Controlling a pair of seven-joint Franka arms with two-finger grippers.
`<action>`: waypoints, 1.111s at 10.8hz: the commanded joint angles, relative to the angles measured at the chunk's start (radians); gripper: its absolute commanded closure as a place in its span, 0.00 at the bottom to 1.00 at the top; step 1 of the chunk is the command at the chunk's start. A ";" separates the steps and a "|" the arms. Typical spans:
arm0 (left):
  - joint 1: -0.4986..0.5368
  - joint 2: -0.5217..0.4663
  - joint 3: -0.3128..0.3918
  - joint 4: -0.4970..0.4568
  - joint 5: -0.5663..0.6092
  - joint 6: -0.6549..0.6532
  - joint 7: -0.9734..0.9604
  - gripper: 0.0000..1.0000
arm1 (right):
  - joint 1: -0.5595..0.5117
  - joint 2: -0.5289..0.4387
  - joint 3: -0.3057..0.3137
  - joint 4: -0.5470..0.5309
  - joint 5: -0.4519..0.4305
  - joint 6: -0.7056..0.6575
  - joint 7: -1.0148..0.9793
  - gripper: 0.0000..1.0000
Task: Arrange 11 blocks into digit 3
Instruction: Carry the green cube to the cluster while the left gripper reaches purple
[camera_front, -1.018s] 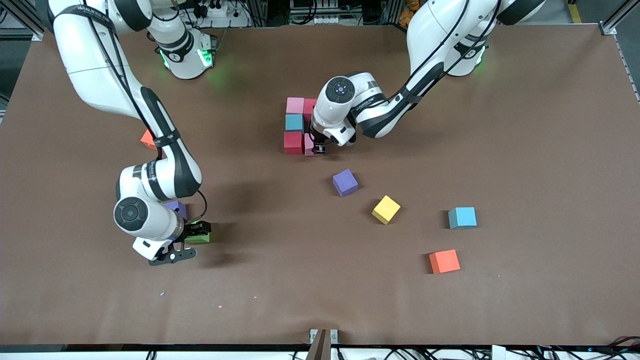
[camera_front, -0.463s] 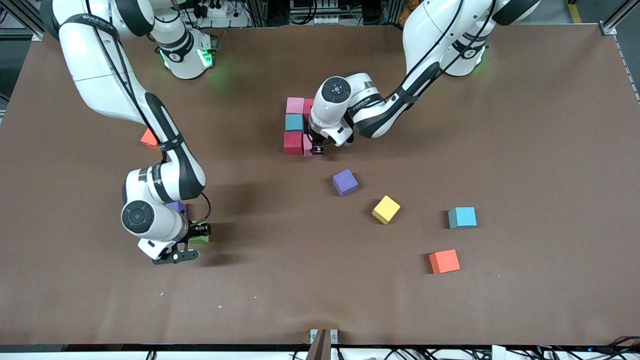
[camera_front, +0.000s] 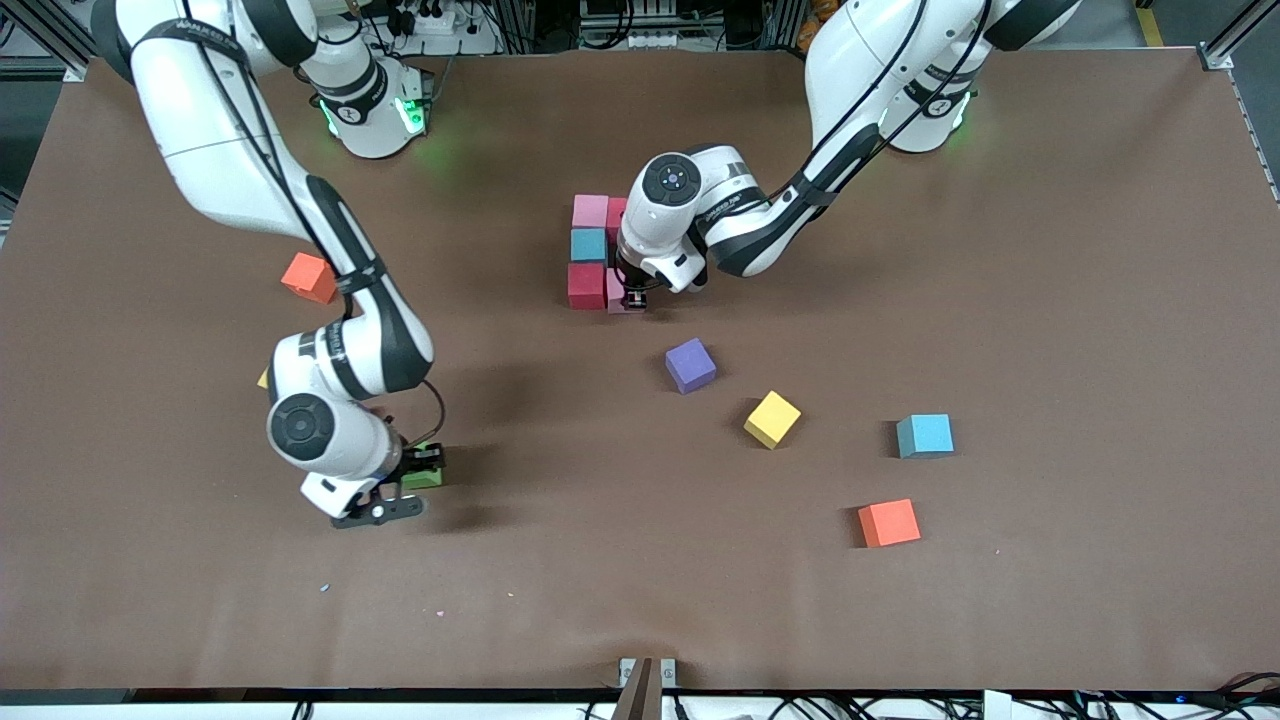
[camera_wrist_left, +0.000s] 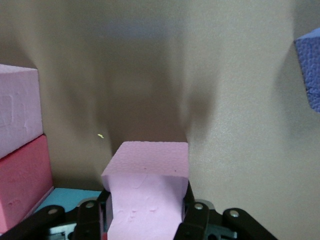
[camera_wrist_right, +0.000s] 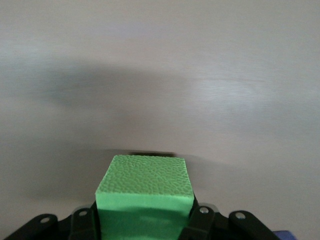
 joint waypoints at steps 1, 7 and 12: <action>-0.023 0.007 0.010 0.014 0.018 -0.021 -0.048 0.89 | 0.029 -0.050 0.036 -0.005 0.004 -0.050 0.023 0.97; -0.039 0.007 0.010 0.014 0.031 -0.021 -0.043 0.60 | 0.051 -0.134 0.107 -0.090 0.011 -0.086 0.123 0.96; -0.027 -0.058 0.009 0.014 0.041 -0.090 -0.037 0.00 | 0.067 -0.180 0.107 -0.165 0.011 -0.062 0.142 0.96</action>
